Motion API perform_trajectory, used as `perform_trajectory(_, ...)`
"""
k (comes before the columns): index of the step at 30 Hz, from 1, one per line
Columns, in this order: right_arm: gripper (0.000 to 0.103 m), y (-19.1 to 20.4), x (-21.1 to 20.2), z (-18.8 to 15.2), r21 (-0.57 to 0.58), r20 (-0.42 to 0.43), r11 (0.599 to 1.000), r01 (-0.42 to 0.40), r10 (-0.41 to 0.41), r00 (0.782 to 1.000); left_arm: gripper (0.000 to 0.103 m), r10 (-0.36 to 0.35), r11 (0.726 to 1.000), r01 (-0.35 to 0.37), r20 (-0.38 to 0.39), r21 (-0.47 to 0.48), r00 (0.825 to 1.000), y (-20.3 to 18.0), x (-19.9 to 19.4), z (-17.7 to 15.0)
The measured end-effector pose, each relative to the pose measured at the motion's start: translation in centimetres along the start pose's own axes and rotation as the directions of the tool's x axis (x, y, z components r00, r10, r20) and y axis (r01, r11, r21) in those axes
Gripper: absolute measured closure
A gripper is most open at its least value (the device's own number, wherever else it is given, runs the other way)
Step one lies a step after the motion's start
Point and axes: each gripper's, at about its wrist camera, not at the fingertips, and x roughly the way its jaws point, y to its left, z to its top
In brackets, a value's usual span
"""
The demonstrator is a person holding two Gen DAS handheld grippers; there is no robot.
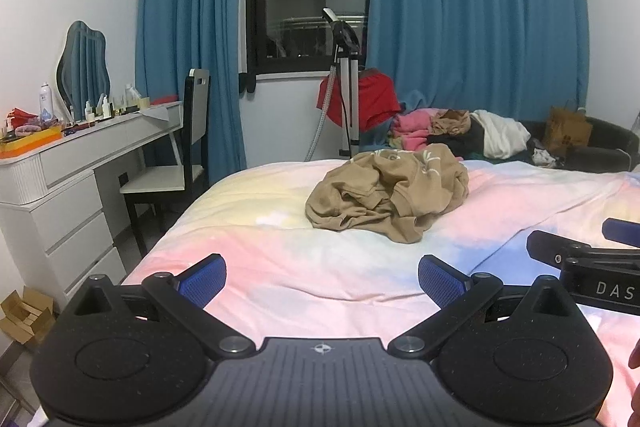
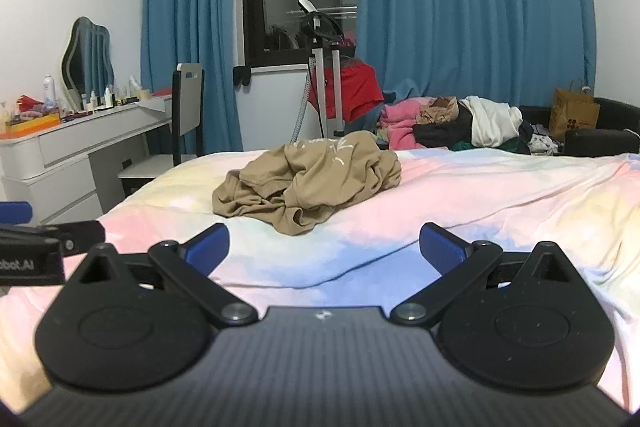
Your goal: Fold clothes
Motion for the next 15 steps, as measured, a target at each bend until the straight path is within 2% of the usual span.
perform_trajectory(5, 0.0, 0.0, -0.8, -0.1, 0.025, 0.024, 1.0, 0.005, -0.006, 1.0, 0.0, -0.017, 1.0, 0.017, 0.002, -0.017, 1.0, 0.5, 0.3, 0.3)
perform_trajectory(7, 0.0, -0.1, -0.9, -0.2, 0.039, 0.021, 0.999, 0.006, -0.007, 1.0, 0.0, -0.014, 1.0, 0.013, 0.043, 0.006, 0.999, -0.1, -0.9, -0.4)
perform_trajectory(9, 0.0, 0.0, -0.7, -0.2, 0.044, 0.007, 0.999, 0.007, -0.007, 1.0, 0.0, -0.013, 1.0, 0.012, 0.03, 0.019, 0.999, -0.4, -0.4, -0.3)
perform_trajectory(15, 0.0, 0.8, -2.5, -0.2, 0.01, 0.033, 1.0, 0.003, -0.004, 0.999, 0.0, -0.009, 0.999, 0.007, 0.064, 0.031, 0.998, -1.1, -2.6, -0.4)
